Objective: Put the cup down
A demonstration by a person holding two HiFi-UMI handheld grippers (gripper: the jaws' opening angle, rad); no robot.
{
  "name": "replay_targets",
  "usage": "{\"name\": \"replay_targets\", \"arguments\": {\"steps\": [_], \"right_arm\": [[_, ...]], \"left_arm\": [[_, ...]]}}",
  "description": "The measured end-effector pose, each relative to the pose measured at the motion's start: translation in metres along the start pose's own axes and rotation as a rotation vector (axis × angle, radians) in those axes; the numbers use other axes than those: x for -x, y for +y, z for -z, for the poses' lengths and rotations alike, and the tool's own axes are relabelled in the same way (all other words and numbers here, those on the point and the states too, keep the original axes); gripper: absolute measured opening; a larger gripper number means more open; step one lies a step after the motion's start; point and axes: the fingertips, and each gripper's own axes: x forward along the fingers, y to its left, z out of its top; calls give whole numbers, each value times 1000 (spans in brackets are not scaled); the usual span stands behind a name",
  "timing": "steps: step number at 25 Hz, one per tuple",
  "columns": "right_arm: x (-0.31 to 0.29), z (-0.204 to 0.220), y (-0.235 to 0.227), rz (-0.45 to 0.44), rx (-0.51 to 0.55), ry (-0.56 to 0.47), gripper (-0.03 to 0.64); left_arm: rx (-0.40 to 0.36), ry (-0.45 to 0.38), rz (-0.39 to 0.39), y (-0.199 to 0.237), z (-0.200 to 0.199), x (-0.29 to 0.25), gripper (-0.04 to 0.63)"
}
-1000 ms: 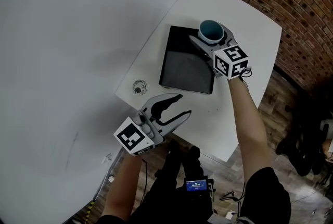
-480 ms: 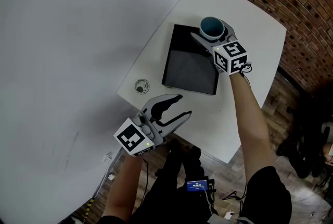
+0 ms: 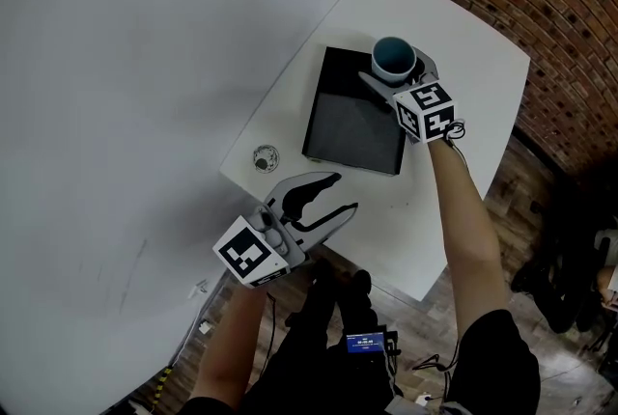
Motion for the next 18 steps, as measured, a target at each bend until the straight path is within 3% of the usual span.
{"name": "replay_targets", "arguments": {"steps": [10,18], "right_arm": [[22,6,5,-3,-58,22,514],[77,-3,9,28,-132,-11,512]], "left_arm": [[-9,-60,-23,-6,-15,0,187],[-10,-91,-53,-11,-32,2,186]]}}
